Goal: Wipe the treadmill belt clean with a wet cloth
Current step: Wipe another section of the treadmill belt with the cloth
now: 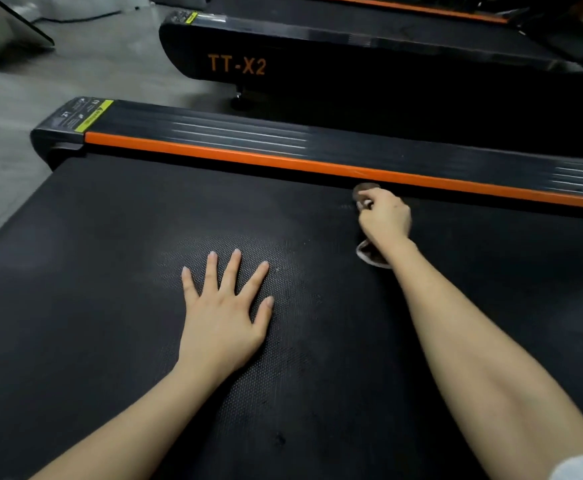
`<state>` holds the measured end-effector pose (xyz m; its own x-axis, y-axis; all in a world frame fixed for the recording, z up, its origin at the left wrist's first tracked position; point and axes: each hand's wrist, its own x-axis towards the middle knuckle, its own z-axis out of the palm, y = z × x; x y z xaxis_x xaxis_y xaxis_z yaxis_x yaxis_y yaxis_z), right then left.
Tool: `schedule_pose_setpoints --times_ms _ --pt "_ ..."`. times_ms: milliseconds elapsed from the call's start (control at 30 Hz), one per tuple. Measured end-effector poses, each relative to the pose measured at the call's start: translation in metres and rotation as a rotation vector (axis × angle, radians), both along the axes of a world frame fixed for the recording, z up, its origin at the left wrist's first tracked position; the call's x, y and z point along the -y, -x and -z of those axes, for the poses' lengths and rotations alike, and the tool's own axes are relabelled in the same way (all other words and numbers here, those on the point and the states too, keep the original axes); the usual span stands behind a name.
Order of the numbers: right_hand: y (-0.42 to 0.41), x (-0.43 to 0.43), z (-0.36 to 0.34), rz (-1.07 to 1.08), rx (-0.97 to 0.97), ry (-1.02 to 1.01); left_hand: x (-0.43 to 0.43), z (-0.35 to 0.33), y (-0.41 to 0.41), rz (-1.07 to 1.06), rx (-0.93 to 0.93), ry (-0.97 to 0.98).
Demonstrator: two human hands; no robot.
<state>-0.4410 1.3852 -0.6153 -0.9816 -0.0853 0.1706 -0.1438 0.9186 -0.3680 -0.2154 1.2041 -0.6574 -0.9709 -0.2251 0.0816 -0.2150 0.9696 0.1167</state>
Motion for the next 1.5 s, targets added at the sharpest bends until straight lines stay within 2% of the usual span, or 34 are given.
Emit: schedule_pose_setpoints --times_ms 100,200,367,467,533,633,833,900,1000,1133,1233,1333,1433,1500 --pt "-0.056 0.025 0.004 -0.289 -0.042 -0.045 0.0 -0.001 0.0 -0.004 0.004 -0.01" --pt "-0.138 0.01 0.011 -0.603 -0.117 -0.049 0.0 -0.003 -0.001 -0.01 0.022 -0.01" --pt "-0.224 -0.073 0.002 -0.807 -0.064 -0.17 0.001 -0.004 -0.002 -0.007 0.02 -0.003" --pt "-0.234 -0.098 -0.023 -0.745 -0.094 -0.13 0.0 -0.004 -0.002 -0.008 0.021 0.02" --pt "-0.232 -0.102 -0.028 -0.567 -0.152 -0.005 0.0 -0.004 -0.002 -0.004 0.019 0.019" --pt "-0.232 -0.095 -0.01 -0.384 -0.11 -0.008 0.0 -0.004 -0.001 -0.005 0.009 0.016" --pt "-0.24 -0.082 0.01 -0.726 -0.265 -0.158 -0.002 -0.006 -0.002 -0.002 0.004 -0.002" --pt "-0.219 -0.08 0.01 -0.72 -0.258 -0.179 -0.002 -0.005 -0.003 0.0 -0.004 -0.001" --pt "-0.184 -0.054 0.015 -0.562 -0.255 -0.179 -0.001 -0.005 -0.002 -0.004 0.01 0.0" --pt "-0.177 -0.023 0.015 -0.317 -0.189 -0.058 -0.001 -0.005 -0.001 -0.001 0.014 -0.009" --pt "-0.226 -0.036 0.013 -0.39 -0.138 0.027 -0.001 -0.006 -0.002 0.001 0.009 -0.015" --pt "-0.278 -0.059 0.009 -0.521 -0.103 0.0 0.0 -0.006 -0.001 0.003 0.015 -0.009" --pt "-0.285 -0.066 -0.003 -0.537 -0.104 -0.101 -0.001 -0.007 -0.002 0.007 0.024 -0.001" --pt "-0.274 -0.066 -0.018 -0.666 -0.184 -0.13 -0.001 -0.007 -0.002 0.008 0.021 0.001"
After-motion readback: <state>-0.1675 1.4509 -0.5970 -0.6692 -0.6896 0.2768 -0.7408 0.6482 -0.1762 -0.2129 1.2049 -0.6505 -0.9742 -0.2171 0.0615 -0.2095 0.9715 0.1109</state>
